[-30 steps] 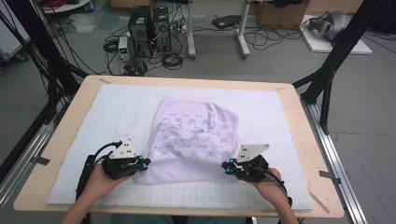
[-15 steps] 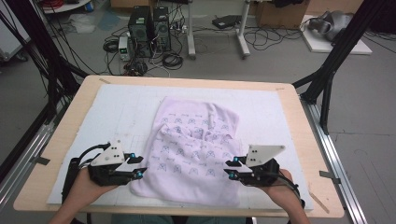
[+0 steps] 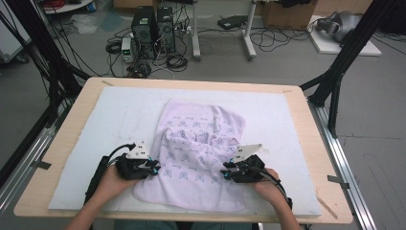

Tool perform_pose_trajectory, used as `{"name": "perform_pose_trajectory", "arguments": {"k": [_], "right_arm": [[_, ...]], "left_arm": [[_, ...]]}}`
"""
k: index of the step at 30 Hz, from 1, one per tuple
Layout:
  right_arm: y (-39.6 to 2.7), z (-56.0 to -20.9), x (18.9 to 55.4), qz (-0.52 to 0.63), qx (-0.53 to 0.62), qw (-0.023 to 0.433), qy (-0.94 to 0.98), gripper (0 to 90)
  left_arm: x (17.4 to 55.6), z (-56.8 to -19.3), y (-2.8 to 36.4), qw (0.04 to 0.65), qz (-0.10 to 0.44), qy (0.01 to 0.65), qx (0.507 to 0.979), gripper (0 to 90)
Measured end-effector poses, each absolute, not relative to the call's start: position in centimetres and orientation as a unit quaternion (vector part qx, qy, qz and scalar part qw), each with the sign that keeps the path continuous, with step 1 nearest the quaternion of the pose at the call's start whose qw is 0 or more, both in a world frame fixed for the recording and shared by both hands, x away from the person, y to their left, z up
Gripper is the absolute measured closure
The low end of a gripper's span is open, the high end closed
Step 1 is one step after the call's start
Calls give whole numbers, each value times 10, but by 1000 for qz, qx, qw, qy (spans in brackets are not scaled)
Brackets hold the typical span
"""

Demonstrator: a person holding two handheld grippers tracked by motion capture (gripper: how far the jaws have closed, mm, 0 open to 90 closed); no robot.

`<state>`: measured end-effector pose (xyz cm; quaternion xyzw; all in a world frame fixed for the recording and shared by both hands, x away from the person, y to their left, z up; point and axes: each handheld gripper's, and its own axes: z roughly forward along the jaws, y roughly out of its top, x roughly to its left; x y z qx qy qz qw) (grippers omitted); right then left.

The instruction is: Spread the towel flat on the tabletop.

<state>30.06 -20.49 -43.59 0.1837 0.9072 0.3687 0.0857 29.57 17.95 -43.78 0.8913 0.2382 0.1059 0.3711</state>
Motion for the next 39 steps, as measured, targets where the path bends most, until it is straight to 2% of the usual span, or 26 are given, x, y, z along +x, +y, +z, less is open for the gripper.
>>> {"name": "perform_pose_trajectory", "arguments": {"k": [2, 6, 16, 18, 20, 22, 23, 29, 33, 35, 36, 37, 38, 39], "right_arm": [[-205, -434, 297, 368, 180, 90, 908, 771], [-206, -429, 288, 369, 176, 93, 908, 797], [-209, -411, 256, 403, 145, 64, 901, 797], [-208, -404, 249, 413, 132, 44, 900, 785], [-208, -393, 242, 428, 111, 29, 896, 747], [-211, -382, 240, 445, 105, 43, 889, 683], [-214, -378, 243, 449, 114, 58, 885, 658], [-222, -385, 274, 403, 168, 116, 892, 631], [-218, -413, 294, 363, 193, 105, 905, 624], [-215, -424, 299, 353, 197, 87, 911, 633], [-215, -428, 300, 360, 201, 78, 908, 653], [-216, -429, 300, 368, 204, 70, 904, 689], [-217, -430, 300, 371, 203, 63, 904, 738], [-218, -430, 299, 374, 200, 61, 904, 774]], "left_arm": [[290, -436, 177, 362, 118, 230, 896, 863], [277, -431, 183, 378, 120, 227, 889, 872], [230, -409, 200, 395, 113, 220, 885, 871], [220, -401, 200, 401, 104, 206, 886, 867], [214, -394, 199, 409, 104, 195, 886, 812], [217, -389, 199, 408, 115, 195, 885, 681], [221, -389, 199, 410, 120, 200, 882, 656], [267, -409, 201, 409, 135, 251, 867, 697], [291, -423, 194, 386, 145, 278, 868, 694], [297, -429, 188, 372, 125, 283, 875, 620], [298, -432, 184, 363, 121, 280, 881, 615], [299, -435, 181, 350, 120, 272, 888, 646], [297, -436, 180, 355, 124, 264, 888, 718], [296, -435, 179, 353, 127, 259, 890, 829]]}}
